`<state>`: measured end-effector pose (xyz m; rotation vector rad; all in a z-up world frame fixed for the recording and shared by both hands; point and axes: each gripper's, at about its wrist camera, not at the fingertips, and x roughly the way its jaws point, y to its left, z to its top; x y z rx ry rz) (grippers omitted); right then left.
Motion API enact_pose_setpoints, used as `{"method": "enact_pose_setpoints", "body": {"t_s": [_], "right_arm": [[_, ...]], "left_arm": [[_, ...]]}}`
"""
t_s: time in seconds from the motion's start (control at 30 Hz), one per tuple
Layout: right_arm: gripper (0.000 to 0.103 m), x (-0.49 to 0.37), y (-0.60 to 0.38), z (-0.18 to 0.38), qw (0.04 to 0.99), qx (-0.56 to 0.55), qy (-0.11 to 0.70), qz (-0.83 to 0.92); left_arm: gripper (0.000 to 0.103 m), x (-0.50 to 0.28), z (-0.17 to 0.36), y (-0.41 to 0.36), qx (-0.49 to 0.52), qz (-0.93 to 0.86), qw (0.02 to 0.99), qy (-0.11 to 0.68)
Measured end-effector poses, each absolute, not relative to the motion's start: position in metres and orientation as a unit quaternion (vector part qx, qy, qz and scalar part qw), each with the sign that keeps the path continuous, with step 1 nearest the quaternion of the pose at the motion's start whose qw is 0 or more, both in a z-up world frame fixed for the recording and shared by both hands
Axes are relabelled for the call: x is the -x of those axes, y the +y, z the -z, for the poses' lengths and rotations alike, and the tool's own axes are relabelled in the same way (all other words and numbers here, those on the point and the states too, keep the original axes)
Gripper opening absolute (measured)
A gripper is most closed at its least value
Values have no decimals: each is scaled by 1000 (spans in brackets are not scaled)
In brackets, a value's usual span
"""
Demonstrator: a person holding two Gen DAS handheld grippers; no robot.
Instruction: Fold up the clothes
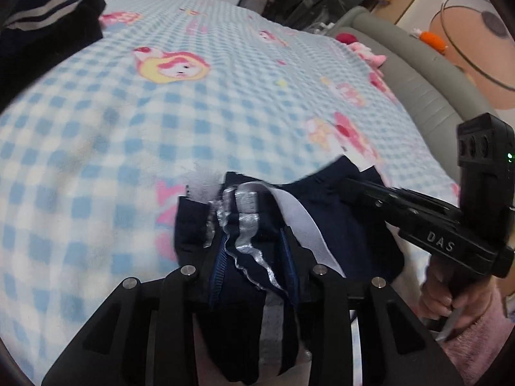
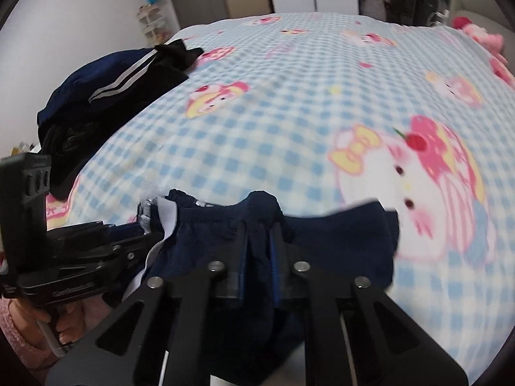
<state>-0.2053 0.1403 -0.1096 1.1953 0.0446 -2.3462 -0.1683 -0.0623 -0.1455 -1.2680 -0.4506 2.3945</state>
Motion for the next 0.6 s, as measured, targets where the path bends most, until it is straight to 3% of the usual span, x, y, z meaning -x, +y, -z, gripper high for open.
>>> {"method": "enact_pose_setpoints", "body": {"t_s": [0.03,0.07,0.13,0.2,0.23,0.33,0.37,0.6], "right_arm": [[9,208,139,107,258,-439,12,861],[9,210,141,109,250,-444,10,860],[14,213,147,114,228,-457,7,860],[49,216,153,119,206,-470,4,859],[54,217,156,121,195,-476,3,858],[54,209,178,119,188,-464,-42,865],[55,203,186,114,181,-453,-59,871],[57,165,183,96,193,-430,-66,880]], "left_arm": [[17,170,146,-61,457,-855,194,-151],[9,172,146,-59,462,-854,191,-142],[9,173,144,-62,460,-856,186,-147],[13,174,143,-66,466,-853,176,-155],[15,174,143,-67,465,-853,177,-159],[36,166,130,-71,433,-867,186,-160],[38,162,124,-72,418,-874,188,-160],[38,153,106,-68,384,-896,170,-144]]}}
